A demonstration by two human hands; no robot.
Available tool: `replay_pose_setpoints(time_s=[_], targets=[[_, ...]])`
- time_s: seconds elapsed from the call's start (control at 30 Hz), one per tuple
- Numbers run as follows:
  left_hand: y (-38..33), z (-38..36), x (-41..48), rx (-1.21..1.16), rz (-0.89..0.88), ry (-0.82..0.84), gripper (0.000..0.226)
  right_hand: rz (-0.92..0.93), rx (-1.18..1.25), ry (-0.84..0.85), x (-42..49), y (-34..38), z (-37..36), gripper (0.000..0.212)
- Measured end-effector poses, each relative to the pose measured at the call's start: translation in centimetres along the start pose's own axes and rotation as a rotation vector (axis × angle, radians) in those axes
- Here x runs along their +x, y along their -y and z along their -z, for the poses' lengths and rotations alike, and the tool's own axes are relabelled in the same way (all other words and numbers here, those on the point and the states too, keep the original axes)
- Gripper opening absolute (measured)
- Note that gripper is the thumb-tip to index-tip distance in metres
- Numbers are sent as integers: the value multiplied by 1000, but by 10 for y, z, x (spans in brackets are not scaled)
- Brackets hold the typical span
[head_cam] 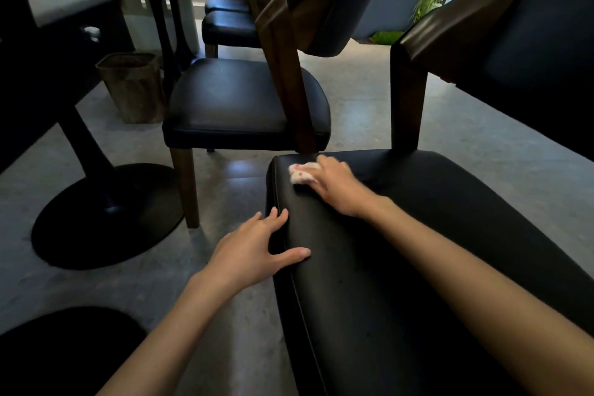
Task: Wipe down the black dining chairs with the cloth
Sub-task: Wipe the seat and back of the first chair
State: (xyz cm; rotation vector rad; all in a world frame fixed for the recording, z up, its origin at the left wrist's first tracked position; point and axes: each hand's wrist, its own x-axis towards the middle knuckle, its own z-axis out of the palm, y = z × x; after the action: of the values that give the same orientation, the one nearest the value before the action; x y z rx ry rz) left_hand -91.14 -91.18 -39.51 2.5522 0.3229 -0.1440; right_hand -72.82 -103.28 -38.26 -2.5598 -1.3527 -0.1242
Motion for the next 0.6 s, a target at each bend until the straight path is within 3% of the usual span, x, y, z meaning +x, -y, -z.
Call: replay_pose_setpoints(time_s=[0.13,0.2,0.3,0.37,0.47,0.53,0.6], targets=[[-1,-2,-2,-16,-5,8,91,-410,9,-142,8,-48,2,31],[-2,0,-1,1,-7,-1,89,-356,25,-148,14,-21,-3,30],[-3,1,1,32,-4,6,89,-25,61,-45,8,34,-10,33],[-3,1,1,39,-3,10,89,80,54,8,2,38,-9,34],[-2,2,-1,22,1,15,88,-89,-97,21,12,-2,-1,37],[-2,1,-3,11,-2,17,89,-268,-88,-16,15,-25,2,37],[-2,1,-2,4,-3,13,89,-321,-84,-21,15,-29,-1,42]])
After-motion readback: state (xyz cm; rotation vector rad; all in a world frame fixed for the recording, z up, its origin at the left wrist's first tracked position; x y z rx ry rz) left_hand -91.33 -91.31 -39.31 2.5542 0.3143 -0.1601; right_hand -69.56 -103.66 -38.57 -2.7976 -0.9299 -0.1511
